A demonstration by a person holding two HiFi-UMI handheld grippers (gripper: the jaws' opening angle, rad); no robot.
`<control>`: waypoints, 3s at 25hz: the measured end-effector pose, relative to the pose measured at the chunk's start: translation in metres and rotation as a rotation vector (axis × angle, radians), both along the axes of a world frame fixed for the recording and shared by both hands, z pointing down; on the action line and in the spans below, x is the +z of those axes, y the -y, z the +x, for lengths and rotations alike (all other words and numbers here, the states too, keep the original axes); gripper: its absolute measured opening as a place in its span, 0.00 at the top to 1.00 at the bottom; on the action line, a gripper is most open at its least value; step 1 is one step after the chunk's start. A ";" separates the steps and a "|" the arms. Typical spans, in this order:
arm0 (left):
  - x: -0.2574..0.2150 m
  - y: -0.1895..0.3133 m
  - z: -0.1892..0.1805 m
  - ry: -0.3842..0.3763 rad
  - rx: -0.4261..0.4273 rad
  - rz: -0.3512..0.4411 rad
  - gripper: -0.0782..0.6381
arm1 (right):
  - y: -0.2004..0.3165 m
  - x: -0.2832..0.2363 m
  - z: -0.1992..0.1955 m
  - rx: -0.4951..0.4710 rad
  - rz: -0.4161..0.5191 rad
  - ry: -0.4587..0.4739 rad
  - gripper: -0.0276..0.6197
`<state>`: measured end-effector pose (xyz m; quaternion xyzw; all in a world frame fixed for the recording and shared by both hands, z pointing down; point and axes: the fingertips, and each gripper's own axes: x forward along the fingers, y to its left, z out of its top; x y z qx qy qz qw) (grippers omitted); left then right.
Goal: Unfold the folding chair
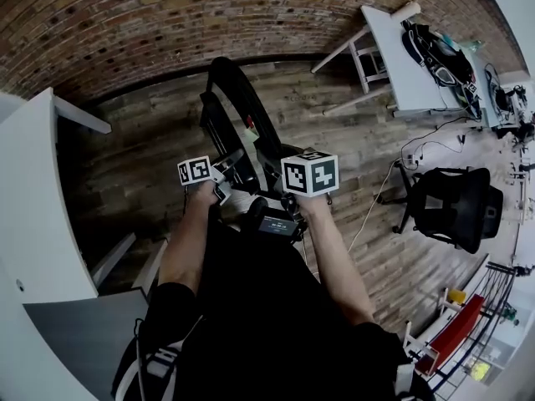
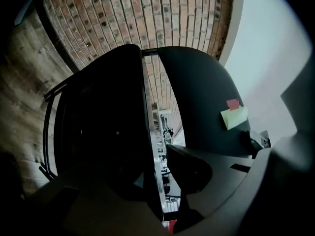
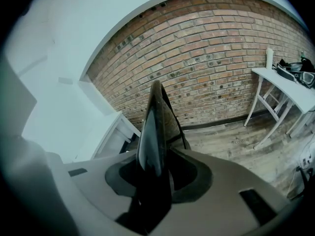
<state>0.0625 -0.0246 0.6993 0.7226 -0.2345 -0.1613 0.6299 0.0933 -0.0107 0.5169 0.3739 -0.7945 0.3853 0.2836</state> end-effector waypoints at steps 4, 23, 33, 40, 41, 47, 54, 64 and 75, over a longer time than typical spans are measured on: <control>-0.003 -0.002 0.002 -0.138 -0.100 -0.062 0.73 | 0.004 0.000 0.002 0.009 -0.010 0.000 0.77; -0.001 -0.007 -0.014 -0.083 -0.014 -0.122 0.73 | -0.006 -0.001 -0.014 0.117 -0.033 0.024 0.76; -0.002 -0.006 -0.005 -0.152 -0.040 -0.120 0.73 | -0.008 0.005 0.005 0.136 -0.030 -0.002 0.77; -0.003 -0.006 -0.007 -0.134 -0.050 -0.124 0.72 | -0.011 0.001 0.001 0.090 -0.042 -0.026 0.78; -0.004 -0.005 -0.007 -0.131 -0.051 -0.126 0.72 | -0.010 0.000 0.001 0.089 -0.044 -0.027 0.78; -0.002 -0.006 -0.011 -0.162 -0.064 -0.126 0.73 | -0.010 0.000 -0.001 0.096 -0.047 0.021 0.77; -0.003 -0.012 -0.025 -0.231 -0.069 -0.134 0.74 | -0.008 0.004 0.006 0.114 -0.042 0.071 0.76; 0.000 -0.012 -0.026 -0.243 -0.072 -0.134 0.74 | 0.002 0.009 0.035 0.119 -0.042 0.144 0.76; 0.015 -0.022 -0.061 0.017 -0.079 -0.090 0.74 | 0.015 0.015 0.064 0.177 -0.043 0.213 0.77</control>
